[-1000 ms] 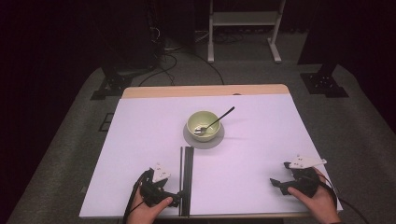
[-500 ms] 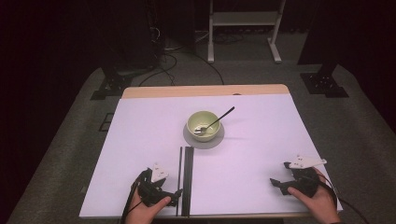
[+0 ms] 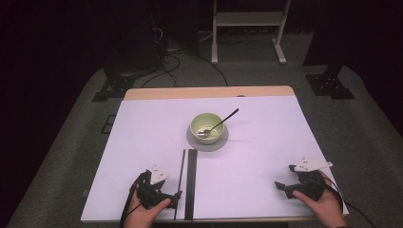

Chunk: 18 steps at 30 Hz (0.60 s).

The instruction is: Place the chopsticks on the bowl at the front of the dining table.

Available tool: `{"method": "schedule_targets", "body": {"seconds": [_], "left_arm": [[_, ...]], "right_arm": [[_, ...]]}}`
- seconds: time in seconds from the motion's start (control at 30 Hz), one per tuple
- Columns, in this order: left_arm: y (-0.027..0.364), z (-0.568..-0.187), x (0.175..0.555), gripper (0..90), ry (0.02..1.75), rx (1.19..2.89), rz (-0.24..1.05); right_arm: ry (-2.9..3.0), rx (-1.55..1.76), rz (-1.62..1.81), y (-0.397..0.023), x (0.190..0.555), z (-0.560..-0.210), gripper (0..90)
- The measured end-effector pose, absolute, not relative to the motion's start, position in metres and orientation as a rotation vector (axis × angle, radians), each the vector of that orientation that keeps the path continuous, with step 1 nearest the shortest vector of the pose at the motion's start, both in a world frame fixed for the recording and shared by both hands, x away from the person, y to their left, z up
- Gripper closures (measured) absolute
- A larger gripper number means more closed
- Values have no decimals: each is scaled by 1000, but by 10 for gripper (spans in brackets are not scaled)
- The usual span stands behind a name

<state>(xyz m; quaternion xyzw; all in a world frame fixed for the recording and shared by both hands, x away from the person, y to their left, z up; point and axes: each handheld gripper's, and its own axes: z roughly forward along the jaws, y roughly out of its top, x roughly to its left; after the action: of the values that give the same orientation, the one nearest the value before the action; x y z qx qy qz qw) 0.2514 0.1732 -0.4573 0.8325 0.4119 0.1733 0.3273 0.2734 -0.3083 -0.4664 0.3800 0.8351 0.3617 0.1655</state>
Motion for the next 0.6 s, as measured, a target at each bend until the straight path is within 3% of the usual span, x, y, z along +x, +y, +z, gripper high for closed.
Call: {"method": "schedule_targets", "body": {"seconds": [0.6], "left_arm": [[190,-457,254,0,1115,2186,489]], "right_arm": [[2379,1083,1031,-308,273,-466,122]]}}
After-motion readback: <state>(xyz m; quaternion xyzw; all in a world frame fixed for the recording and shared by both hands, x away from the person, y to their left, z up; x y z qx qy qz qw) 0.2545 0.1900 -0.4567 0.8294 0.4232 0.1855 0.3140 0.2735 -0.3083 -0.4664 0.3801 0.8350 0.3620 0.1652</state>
